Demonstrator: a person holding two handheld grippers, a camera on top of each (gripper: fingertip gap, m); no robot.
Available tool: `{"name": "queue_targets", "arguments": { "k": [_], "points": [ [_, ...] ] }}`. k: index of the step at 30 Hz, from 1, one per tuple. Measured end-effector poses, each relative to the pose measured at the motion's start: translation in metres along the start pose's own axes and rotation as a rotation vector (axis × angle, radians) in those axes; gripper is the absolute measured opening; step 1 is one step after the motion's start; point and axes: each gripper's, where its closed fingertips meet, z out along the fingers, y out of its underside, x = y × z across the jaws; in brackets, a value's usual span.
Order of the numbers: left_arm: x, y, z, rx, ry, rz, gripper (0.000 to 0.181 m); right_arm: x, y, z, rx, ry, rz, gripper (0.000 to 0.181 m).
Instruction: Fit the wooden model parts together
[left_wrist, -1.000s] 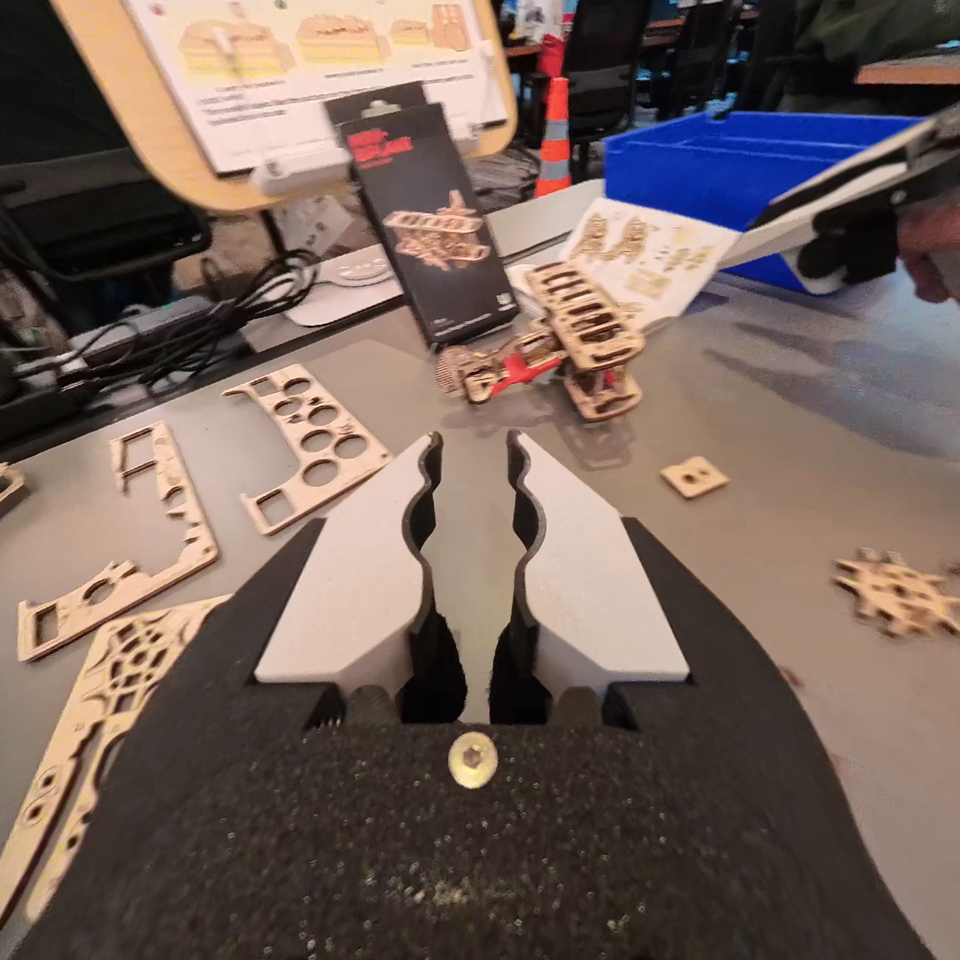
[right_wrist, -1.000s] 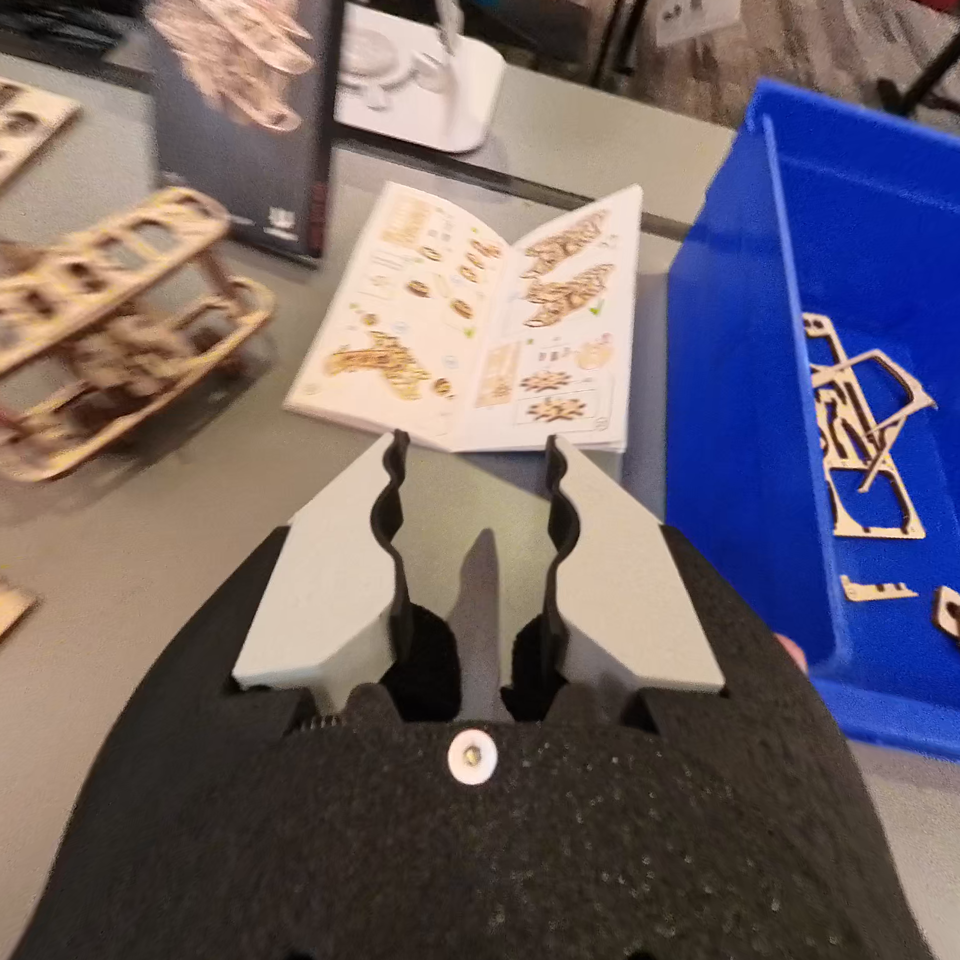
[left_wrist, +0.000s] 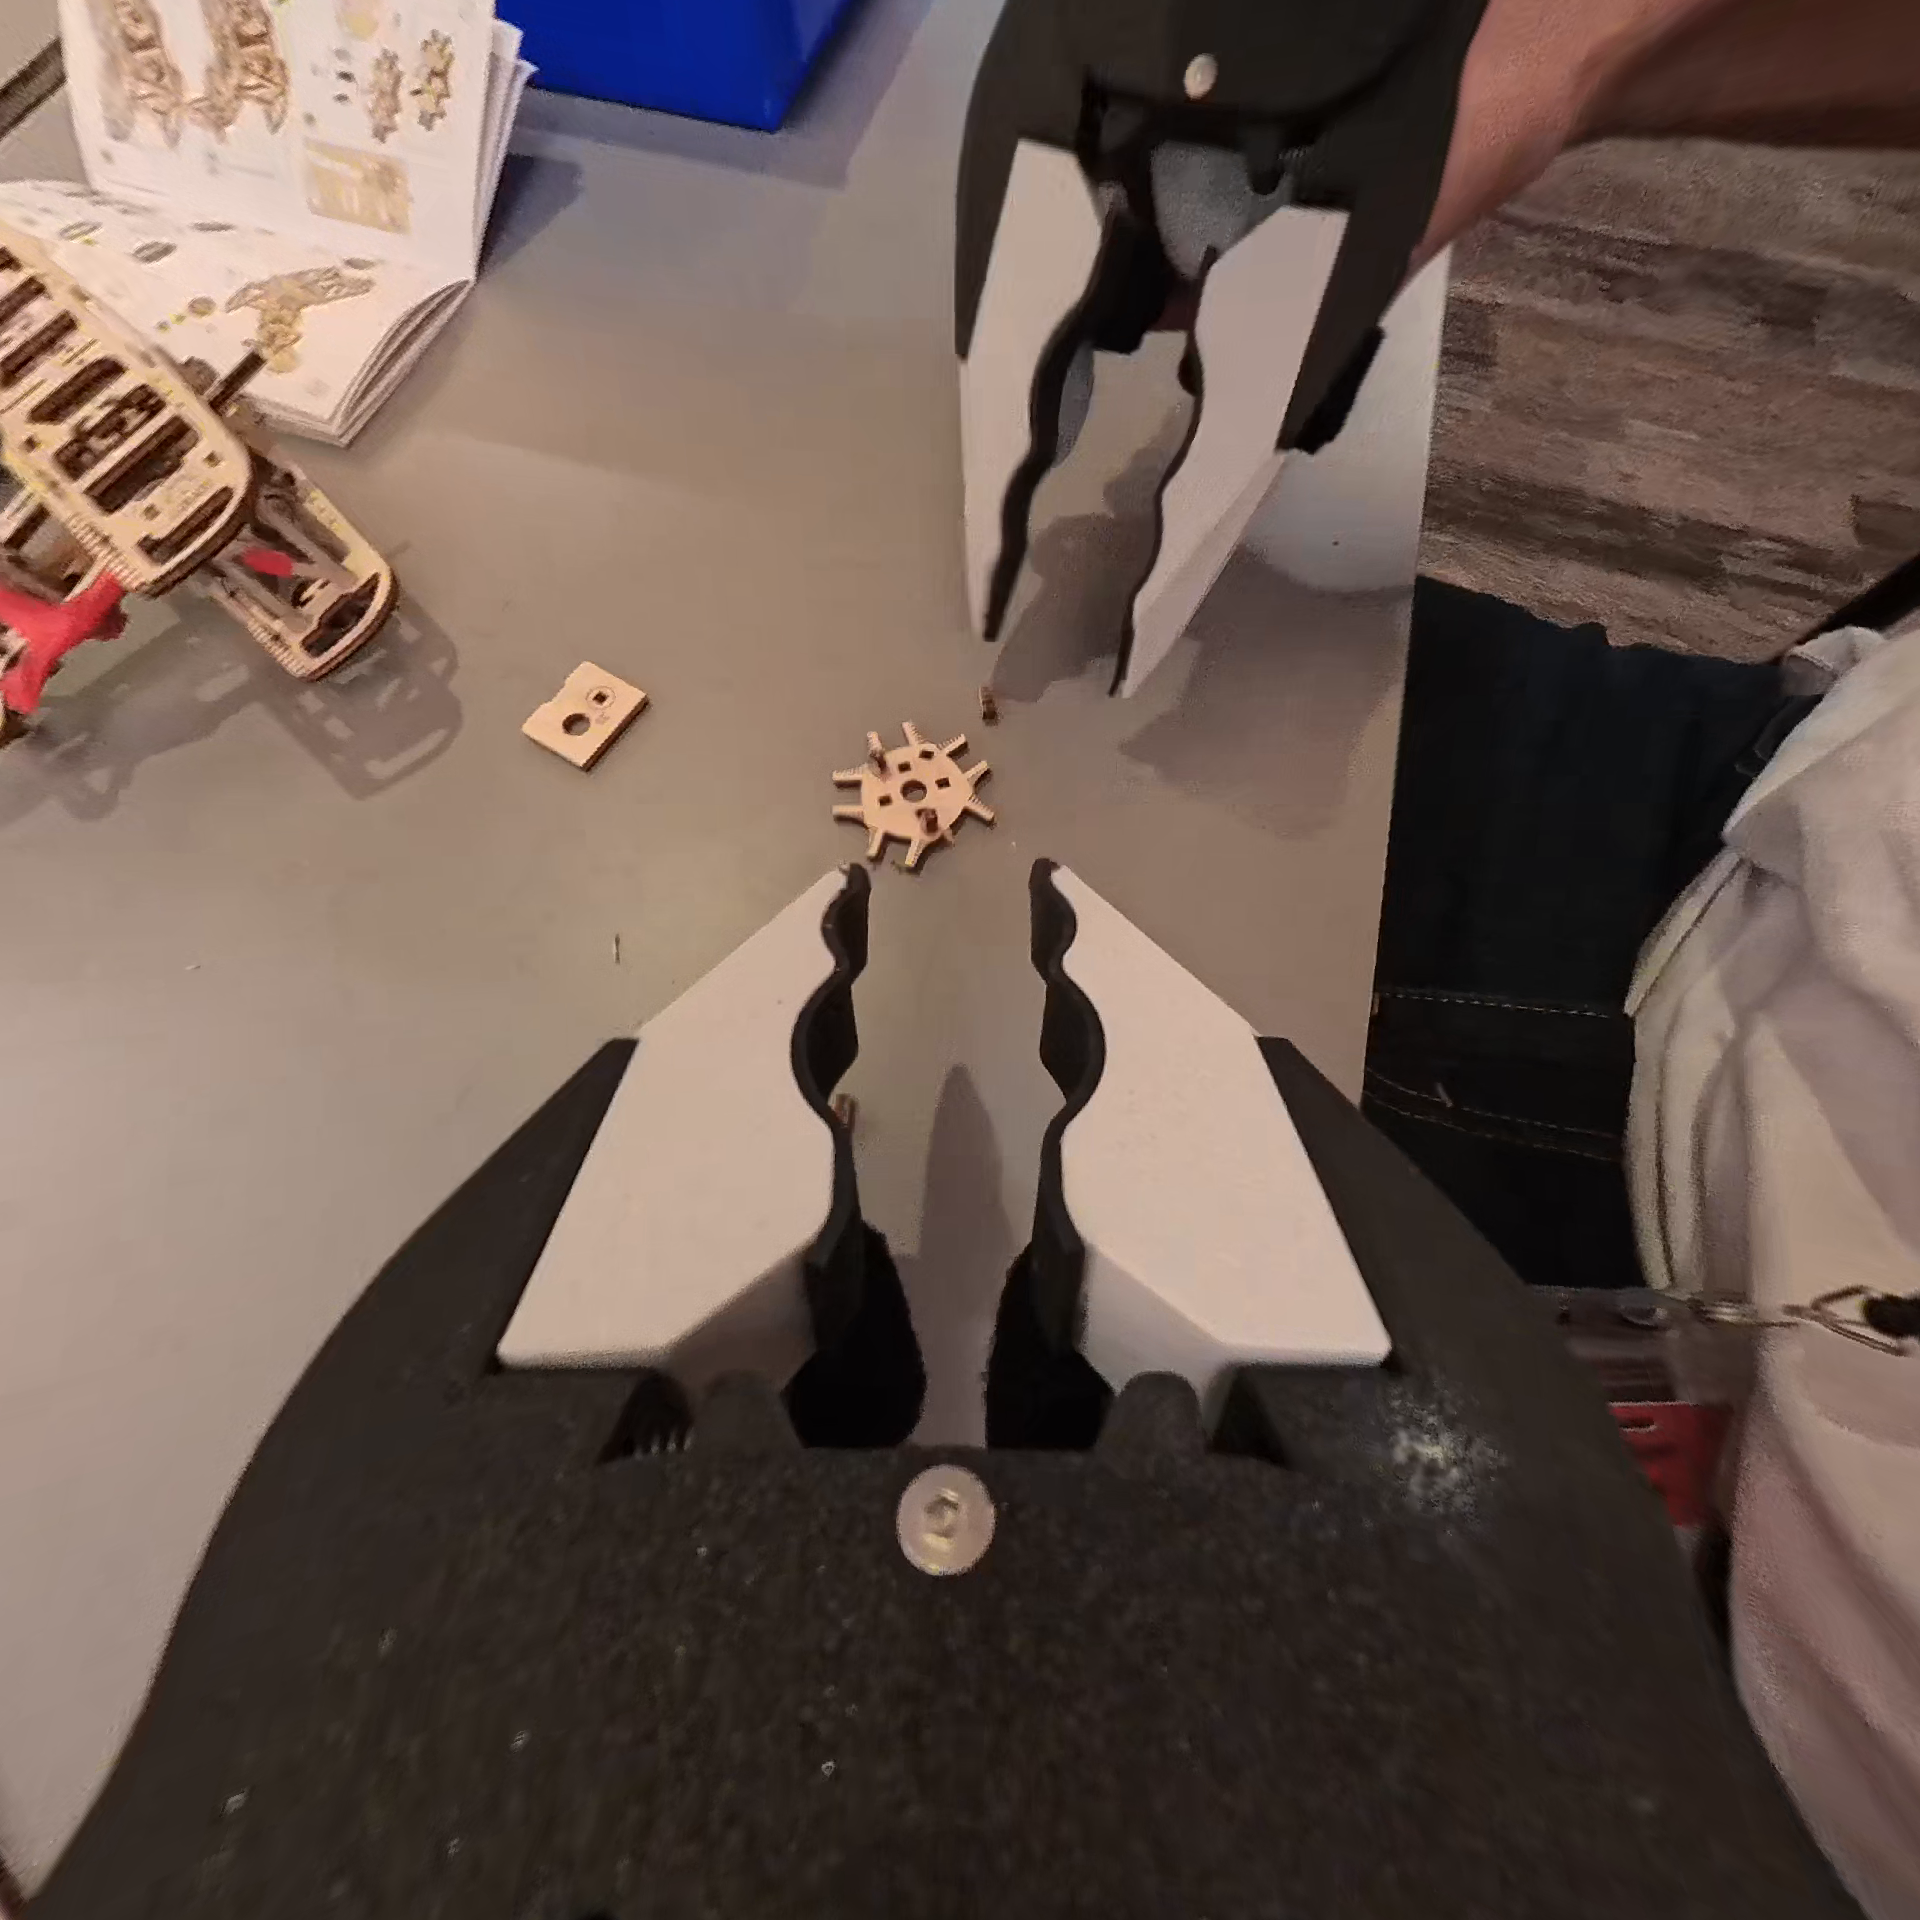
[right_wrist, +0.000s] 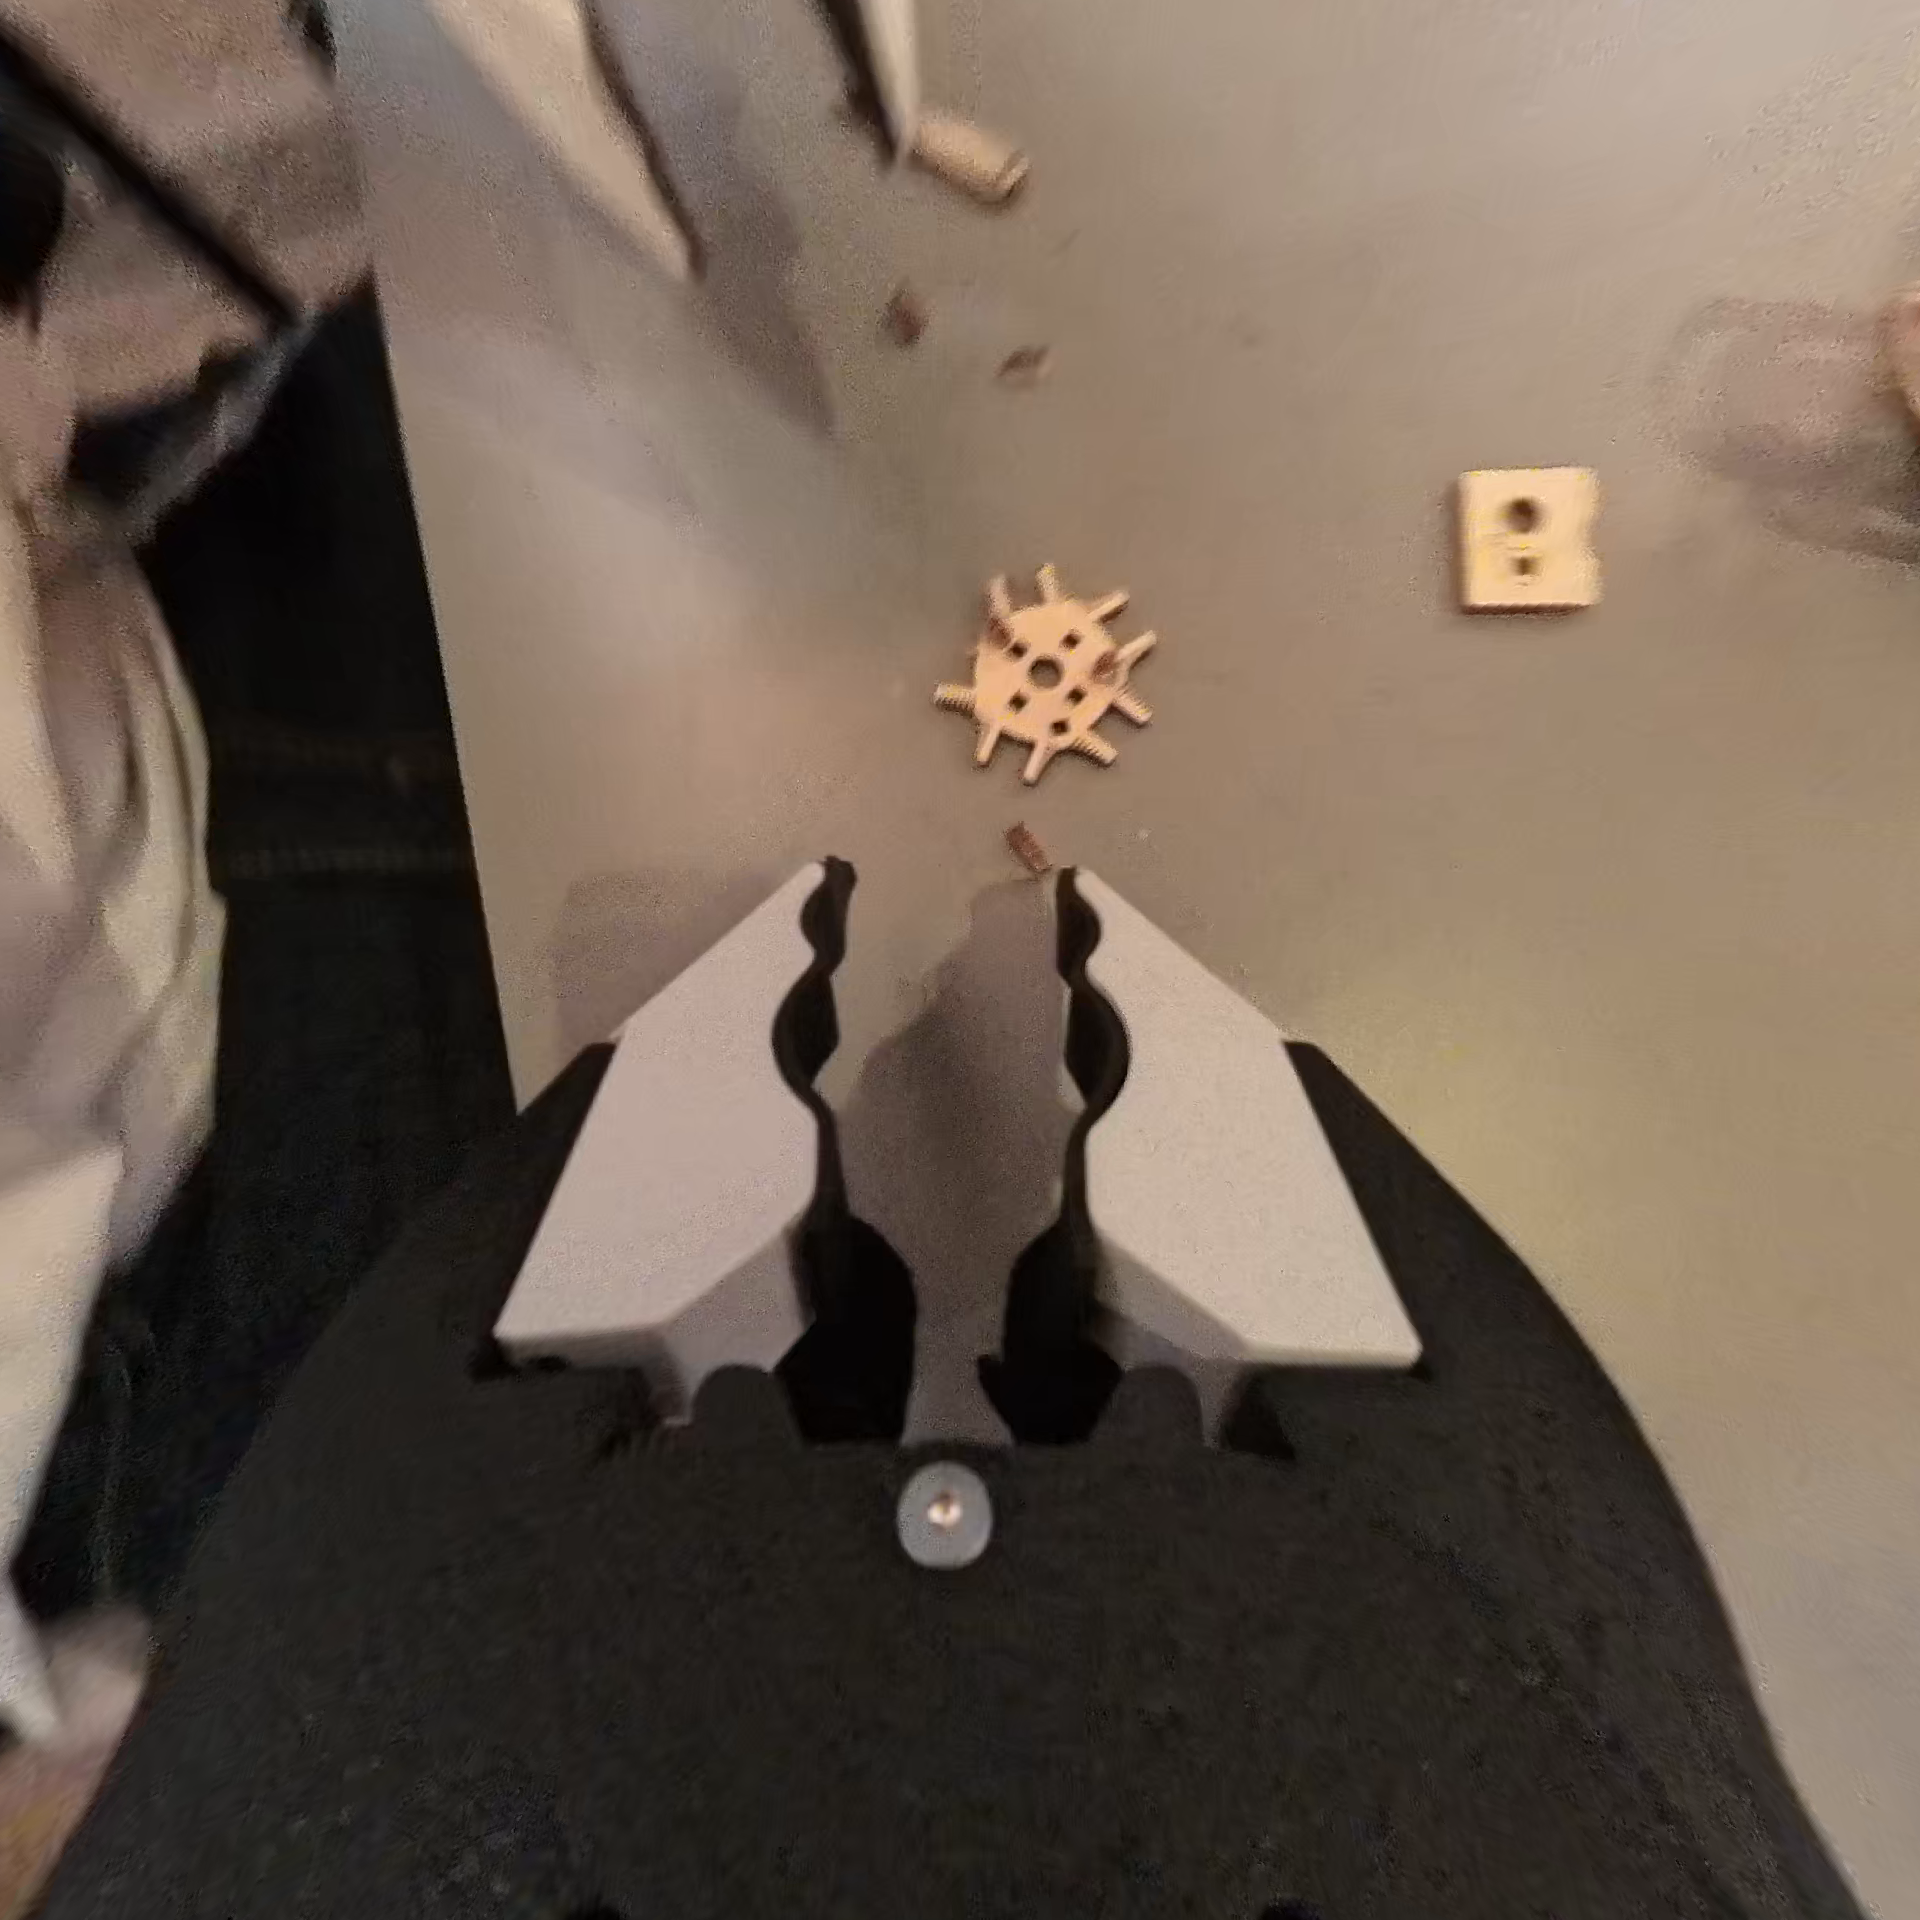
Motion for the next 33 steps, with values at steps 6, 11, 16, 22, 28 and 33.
{"name": "queue_targets", "arguments": {
  "k": [6,11,16,22,28,33],
  "points": [
    [-0.005,0.011,-0.013,0.025,-0.117,-0.111,0.028,0.01,-0.003,0.005,0.012,-0.087,-0.425,0.012],
    [0.002,0.009,-0.009,0.058,-0.126,-0.177,0.025,0.018,0.001,0.013,0.01,-0.113,-0.527,0.012],
    [0.011,0.005,0.006,0.048,-0.024,-0.284,0.022,0.016,0.004,0.015,0.028,-0.212,-0.478,0.006],
    [0.014,-0.01,0.025,0.101,0.071,-0.472,0.018,0.011,0.002,0.011,-0.01,-0.125,-0.526,0.001],
    [0.025,-0.028,0.023,0.181,0.195,-0.566,0.016,-0.017,-0.049,-0.026,0.087,0.052,-0.698,0.001],
    [0.04,-0.04,0.013,0.233,0.279,-0.57,0.015,-0.038,-0.075,-0.039,0.095,0.138,-0.847,0.0]
  ]
}}
